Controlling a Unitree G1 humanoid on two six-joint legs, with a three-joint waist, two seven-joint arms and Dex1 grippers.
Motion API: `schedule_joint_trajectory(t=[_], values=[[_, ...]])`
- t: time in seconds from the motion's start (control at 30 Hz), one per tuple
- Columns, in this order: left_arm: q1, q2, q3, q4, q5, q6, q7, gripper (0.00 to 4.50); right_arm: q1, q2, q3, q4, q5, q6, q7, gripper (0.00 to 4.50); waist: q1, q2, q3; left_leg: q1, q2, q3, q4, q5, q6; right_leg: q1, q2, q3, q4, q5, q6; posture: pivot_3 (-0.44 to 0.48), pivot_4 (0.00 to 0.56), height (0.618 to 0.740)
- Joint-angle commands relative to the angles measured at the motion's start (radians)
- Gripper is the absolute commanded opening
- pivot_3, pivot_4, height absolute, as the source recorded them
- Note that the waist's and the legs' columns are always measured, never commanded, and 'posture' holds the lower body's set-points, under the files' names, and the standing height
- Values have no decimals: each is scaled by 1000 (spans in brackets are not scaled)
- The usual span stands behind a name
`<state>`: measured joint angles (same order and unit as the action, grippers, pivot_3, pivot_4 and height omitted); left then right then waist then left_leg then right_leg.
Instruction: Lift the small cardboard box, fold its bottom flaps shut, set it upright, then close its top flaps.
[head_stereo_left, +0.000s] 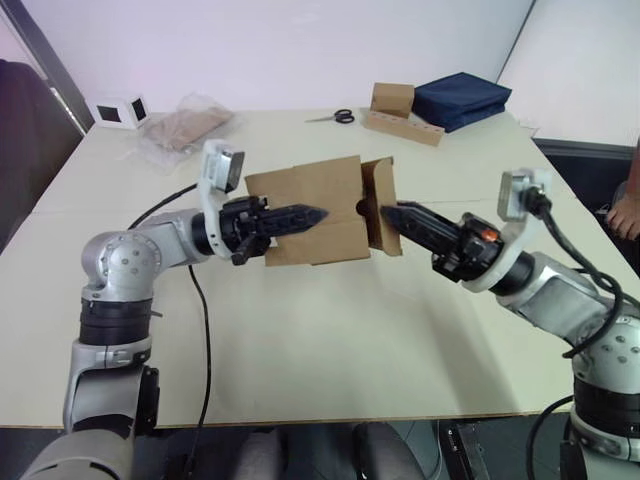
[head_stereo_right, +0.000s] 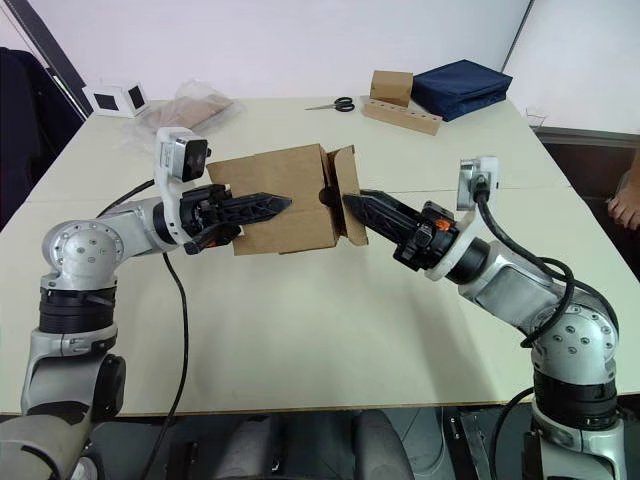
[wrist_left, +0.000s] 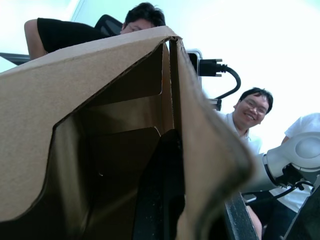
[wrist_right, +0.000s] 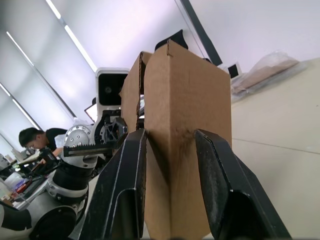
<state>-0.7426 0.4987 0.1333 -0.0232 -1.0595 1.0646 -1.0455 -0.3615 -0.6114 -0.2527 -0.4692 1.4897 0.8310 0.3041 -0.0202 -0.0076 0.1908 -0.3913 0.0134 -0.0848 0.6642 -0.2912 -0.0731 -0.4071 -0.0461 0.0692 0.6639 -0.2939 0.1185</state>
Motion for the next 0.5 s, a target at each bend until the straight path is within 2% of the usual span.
schedule_joint_trajectory(t=[0.03, 0.5], values=[[-2, -3, 13, -31, -21, -8, -5, 0, -20, 0, -7, -21, 1, -21, -5, 1512, 0, 0, 0, 0, 0, 0, 0, 0, 0, 0, 0, 0, 0, 0, 0, 0, 150, 740], [-10, -19, 16, -21, -15, -15, 11, 0, -31, 10, 3, -46, 5, -39, -53, 1512, 0, 0, 0, 0, 0, 0, 0, 0, 0, 0, 0, 0, 0, 0, 0, 0, 150, 740]])
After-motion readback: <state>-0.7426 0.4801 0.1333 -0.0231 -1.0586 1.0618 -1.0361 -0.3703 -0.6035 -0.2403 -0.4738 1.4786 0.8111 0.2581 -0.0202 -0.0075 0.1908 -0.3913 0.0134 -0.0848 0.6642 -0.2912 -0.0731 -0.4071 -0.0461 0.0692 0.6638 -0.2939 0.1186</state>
